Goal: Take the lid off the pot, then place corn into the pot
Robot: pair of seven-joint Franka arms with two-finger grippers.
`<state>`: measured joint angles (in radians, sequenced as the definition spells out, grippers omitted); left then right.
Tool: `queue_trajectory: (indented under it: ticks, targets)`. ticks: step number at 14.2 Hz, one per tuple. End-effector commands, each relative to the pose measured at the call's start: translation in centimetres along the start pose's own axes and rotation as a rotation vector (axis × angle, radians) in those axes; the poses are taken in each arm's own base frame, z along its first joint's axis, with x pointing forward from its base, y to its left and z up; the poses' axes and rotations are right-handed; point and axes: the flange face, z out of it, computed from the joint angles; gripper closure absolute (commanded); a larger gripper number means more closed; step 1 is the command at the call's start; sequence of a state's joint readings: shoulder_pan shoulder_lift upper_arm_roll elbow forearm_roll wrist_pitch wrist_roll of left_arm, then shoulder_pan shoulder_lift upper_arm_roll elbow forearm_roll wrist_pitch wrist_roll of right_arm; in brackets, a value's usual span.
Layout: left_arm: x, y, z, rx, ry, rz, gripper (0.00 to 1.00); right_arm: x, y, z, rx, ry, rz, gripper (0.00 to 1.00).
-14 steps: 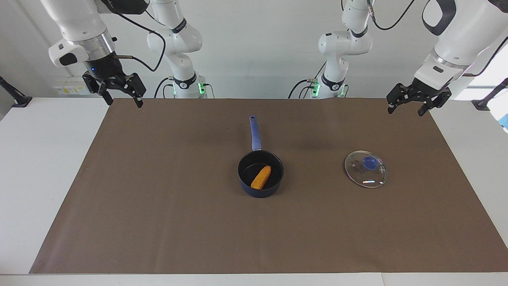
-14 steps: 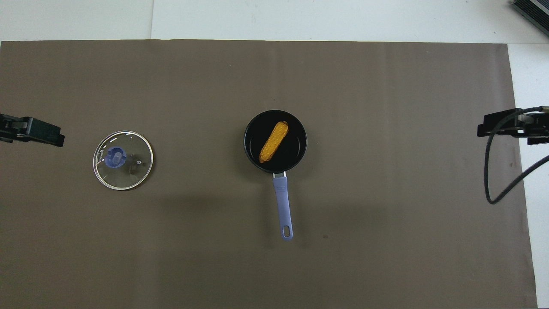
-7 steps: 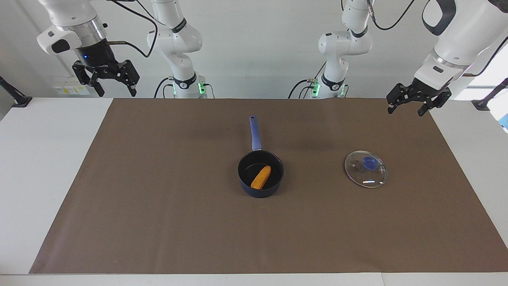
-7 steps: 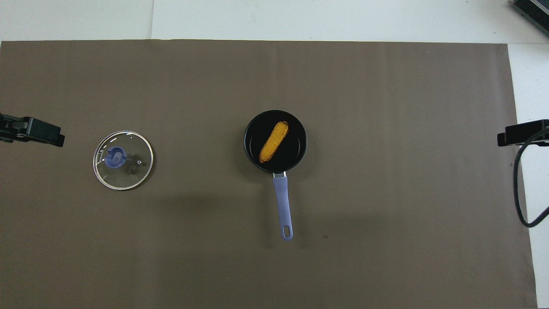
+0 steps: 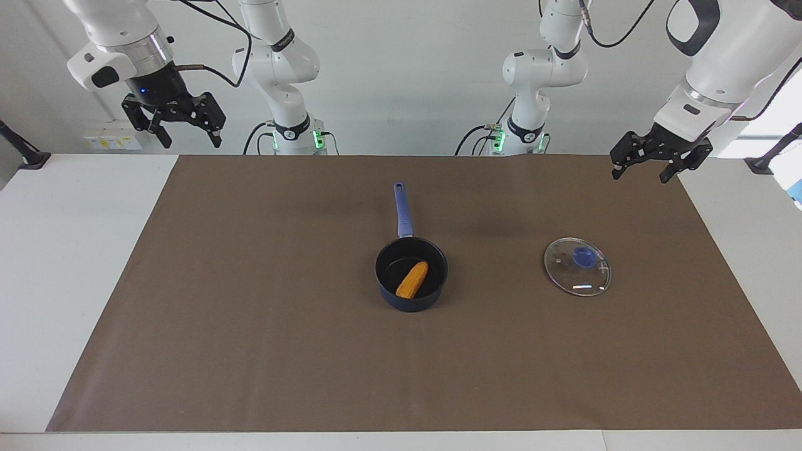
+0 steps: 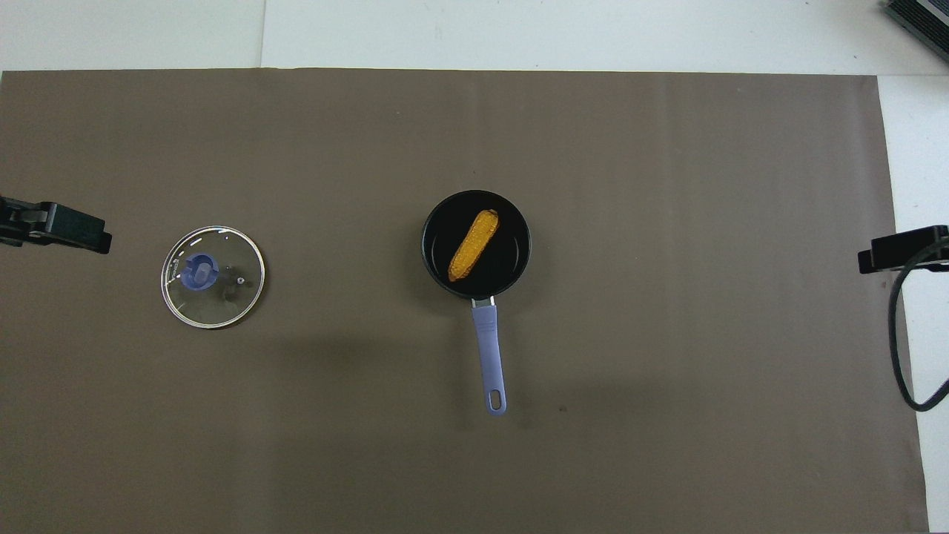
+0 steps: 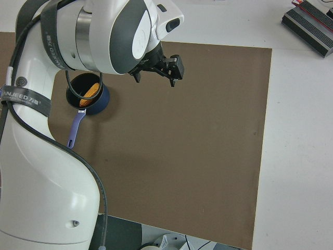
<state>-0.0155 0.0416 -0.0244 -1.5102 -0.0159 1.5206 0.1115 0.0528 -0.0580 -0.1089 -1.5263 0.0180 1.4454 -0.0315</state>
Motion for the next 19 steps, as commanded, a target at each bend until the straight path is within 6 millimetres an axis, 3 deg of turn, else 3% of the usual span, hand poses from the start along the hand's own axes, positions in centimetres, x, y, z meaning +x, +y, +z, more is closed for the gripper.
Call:
queue_trajectory:
  ticks: [1,19]
  targets:
    - [-0.77,-0.24,-0.11,-0.007,-0.005,-0.004,0.00,-0.90,0.33,-0.27,-0.008,-0.010,-0.066,0.00]
    - [-0.78,-0.15,-0.10,-0.008,-0.006,-0.002,0.00,-1.10,-0.22,-0.31,-0.034,0.000,-0.105,0.00]
